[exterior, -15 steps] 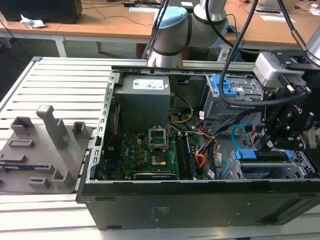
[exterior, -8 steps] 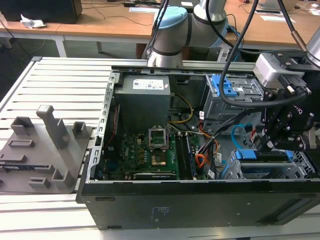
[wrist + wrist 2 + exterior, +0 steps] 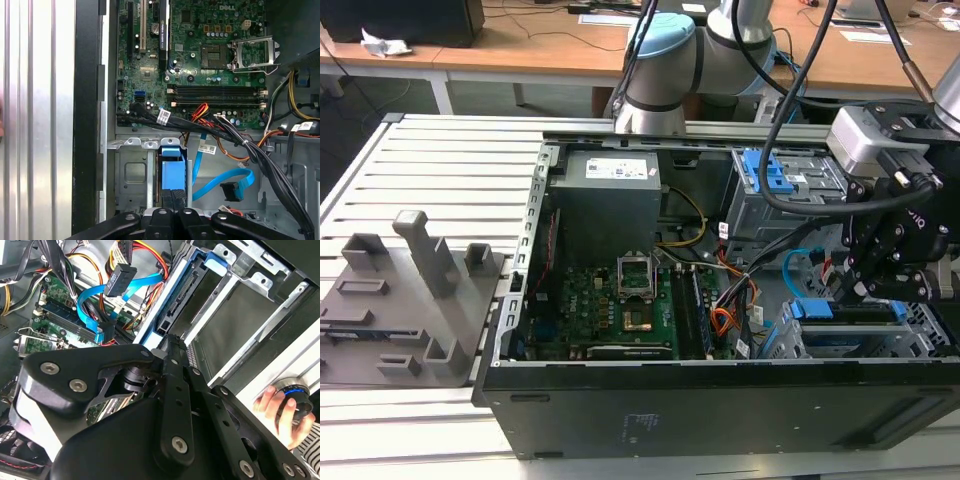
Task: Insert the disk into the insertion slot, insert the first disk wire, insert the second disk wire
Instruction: 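Insert the first disk wire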
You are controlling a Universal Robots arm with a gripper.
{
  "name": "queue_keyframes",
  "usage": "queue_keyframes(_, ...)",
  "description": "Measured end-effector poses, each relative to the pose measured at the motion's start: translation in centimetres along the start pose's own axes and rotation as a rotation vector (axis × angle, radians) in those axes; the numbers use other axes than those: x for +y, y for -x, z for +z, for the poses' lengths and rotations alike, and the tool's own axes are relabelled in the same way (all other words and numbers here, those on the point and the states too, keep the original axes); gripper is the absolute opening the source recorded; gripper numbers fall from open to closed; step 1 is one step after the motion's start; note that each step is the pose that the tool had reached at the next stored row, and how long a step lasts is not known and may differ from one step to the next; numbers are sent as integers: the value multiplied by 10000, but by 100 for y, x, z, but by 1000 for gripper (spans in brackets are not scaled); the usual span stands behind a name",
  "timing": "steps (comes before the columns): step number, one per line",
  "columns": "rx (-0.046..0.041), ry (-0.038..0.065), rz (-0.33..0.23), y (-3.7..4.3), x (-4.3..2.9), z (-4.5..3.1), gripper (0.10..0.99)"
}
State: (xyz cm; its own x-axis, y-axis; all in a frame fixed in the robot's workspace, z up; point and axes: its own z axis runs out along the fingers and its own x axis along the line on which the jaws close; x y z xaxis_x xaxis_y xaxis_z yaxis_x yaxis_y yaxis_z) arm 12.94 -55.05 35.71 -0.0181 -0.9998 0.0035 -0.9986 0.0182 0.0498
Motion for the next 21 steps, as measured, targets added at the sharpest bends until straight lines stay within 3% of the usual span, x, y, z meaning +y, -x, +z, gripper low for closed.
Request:
queue_keyframes(2, 0, 0, 0, 0, -1, 0, 114)
queue_keyframes(6, -1, -1, 0, 0, -1, 0, 357)
queue_keyframes(7, 0, 0, 0, 0, -1, 0, 357)
queue_keyframes(8, 0, -1, 0, 0, -1, 0, 420)
queue_keyframes(10, 0, -1, -2, 0, -7, 0, 420)
queue_keyframes(11, -1, 0, -1, 1, -44, -1, 420)
queue_keyframes(13, -1, -1, 0, 4, -184, -8, 420)
queue_keyframes(16, 0, -1, -1, 6, -291, -14, 420)
queue_keyframes(21, 0, -1, 1, 7, -324, -16, 420)
